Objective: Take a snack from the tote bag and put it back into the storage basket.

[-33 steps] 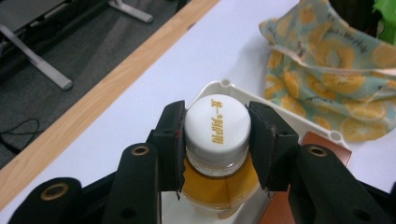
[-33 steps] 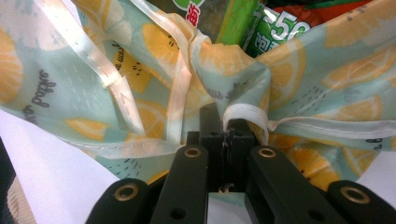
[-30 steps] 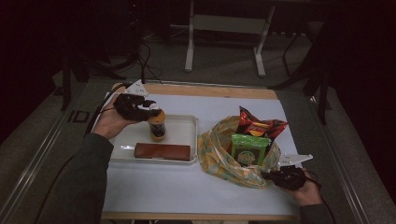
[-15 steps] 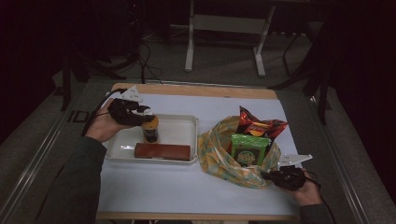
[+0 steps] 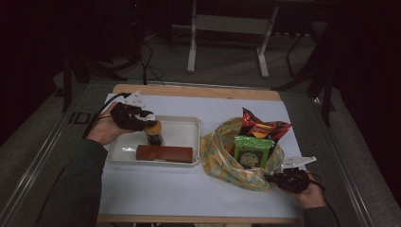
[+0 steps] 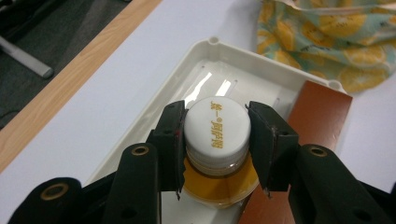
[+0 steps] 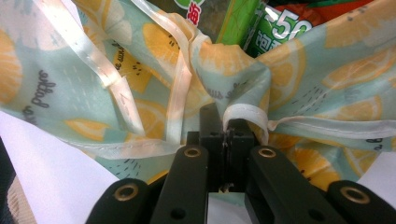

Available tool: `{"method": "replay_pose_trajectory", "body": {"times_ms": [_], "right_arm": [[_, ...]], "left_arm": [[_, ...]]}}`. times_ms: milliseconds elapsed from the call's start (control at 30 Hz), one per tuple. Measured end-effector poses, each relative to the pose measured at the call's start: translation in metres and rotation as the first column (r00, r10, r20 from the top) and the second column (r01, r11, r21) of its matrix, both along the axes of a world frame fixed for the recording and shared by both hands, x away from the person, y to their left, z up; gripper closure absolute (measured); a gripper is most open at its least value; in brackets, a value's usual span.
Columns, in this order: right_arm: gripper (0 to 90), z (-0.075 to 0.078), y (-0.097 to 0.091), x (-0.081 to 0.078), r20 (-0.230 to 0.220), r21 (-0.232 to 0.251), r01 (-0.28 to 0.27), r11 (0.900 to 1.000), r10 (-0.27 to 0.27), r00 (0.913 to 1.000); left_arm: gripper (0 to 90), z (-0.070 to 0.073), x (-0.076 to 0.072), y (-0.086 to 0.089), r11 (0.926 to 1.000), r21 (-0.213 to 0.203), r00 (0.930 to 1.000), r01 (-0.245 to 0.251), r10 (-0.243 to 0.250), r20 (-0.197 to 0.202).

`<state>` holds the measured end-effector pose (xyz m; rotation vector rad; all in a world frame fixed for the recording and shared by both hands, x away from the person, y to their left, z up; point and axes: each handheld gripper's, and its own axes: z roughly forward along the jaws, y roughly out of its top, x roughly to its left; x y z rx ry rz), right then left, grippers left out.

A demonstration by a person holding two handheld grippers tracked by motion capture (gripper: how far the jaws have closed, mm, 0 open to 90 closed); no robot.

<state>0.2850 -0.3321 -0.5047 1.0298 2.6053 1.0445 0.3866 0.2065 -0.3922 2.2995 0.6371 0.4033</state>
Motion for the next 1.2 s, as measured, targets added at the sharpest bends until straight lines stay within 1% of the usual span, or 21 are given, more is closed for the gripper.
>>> {"method": "replay_pose_trajectory", "body": {"times_ms": [100,267,333,367,467,533,567,633,667,700,833,867,933,967,1000,1067,1200], "right_arm": [[88.9,0.000,0.000,0.000,0.001,-0.001,0.001,1.0000,-0.001,1.0000],[88.9,0.000,0.000,0.000,0.001,-0.002,0.000,1.0000,0.000,1.0000],[88.9,0.000,0.000,0.000,0.000,-0.001,0.000,1.0000,0.000,1.0000],[88.9,0.000,0.000,0.000,0.001,-0.001,-0.001,1.0000,0.001,1.0000],[88.9,0.000,0.000,0.000,0.000,-0.001,-0.001,1.0000,0.001,1.0000],[88.9,0.000,0.000,0.000,0.000,0.000,0.000,1.0000,0.000,1.0000],[88.9,0.000,0.000,0.000,0.002,0.000,-0.002,1.0000,0.002,1.0000],[88.9,0.000,0.000,0.000,0.001,0.001,-0.002,1.0000,0.002,1.0000],[88.9,0.000,0.000,0.000,0.001,0.001,-0.002,1.0000,0.002,1.0000],[88.9,0.000,0.000,0.000,0.000,-0.001,-0.001,1.0000,0.001,1.0000],[88.9,0.000,0.000,0.000,-0.002,0.000,0.000,1.0000,0.000,1.0000],[88.8,0.000,0.001,0.000,-0.003,-0.001,0.000,1.0000,0.000,1.0000],[88.8,0.000,0.001,0.000,-0.003,-0.001,0.000,1.0000,0.000,1.0000],[88.8,0.000,0.001,-0.001,-0.002,0.000,-0.001,1.0000,0.001,1.0000],[88.8,0.000,0.001,-0.001,-0.003,0.000,0.000,1.0000,0.000,1.0000],[88.8,0.000,0.000,-0.001,-0.002,-0.001,-0.001,1.0000,0.001,1.0000],[88.9,0.000,0.000,-0.001,-0.003,0.001,-0.002,1.0000,0.002,1.0000]], "left_arm": [[57.8,-0.002,-0.001,0.000,0.9994,-0.015,0.9995,-0.031,0.031,0.003],[56.5,-0.003,-0.004,-0.003,0.9971,-0.022,0.9973,-0.073,0.073,0.010],[54.0,-0.003,-0.006,-0.005,0.9949,-0.025,0.9952,-0.097,0.098,0.008],[52.8,-0.002,-0.007,-0.006,0.9937,-0.022,0.9938,-0.110,0.110,0.015],[50.9,-0.003,-0.010,-0.008,0.9860,-0.042,0.9863,-0.161,0.162,0.029],[49.8,-0.005,-0.013,-0.008,0.9754,-0.073,0.9770,-0.208,0.211,0.032],[48.5,-0.007,-0.014,-0.007,0.9700,-0.082,0.9720,-0.229,0.232,0.035],[47.4,-0.011,-0.018,-0.006,0.9569,-0.117,0.9620,-0.266,0.271,0.032],[47.4,-0.011,-0.018,-0.006,0.9569,-0.117,0.9620,-0.266,0.271,0.032],[47.4,-0.014,-0.022,-0.006,0.9416,-0.142,0.9492,-0.305,0.313,0.035],[49.6,-0.016,-0.029,-0.010,0.9212,-0.159,0.9284,-0.355,0.368,0.054],[51.1,-0.016,-0.030,-0.011,0.9161,-0.159,0.9229,-0.368,0.381,0.057],[56.9,-0.017,-0.033,-0.014,0.9088,-0.162,0.9152,-0.385,0.398,0.062],[57.2,-0.017,-0.033,-0.015,0.9083,-0.153,0.9127,-0.389,0.403,0.069],[57.5,-0.016,-0.034,-0.016,0.9093,-0.148,0.9128,-0.389,0.402,0.071],[57.7,-0.016,-0.034,-0.016,0.9204,-0.130,0.9213,-0.369,0.380,0.081],[57.9,-0.014,-0.033,-0.011,0.9395,-0.116,0.9401,-0.322,0.332,0.077]]}}
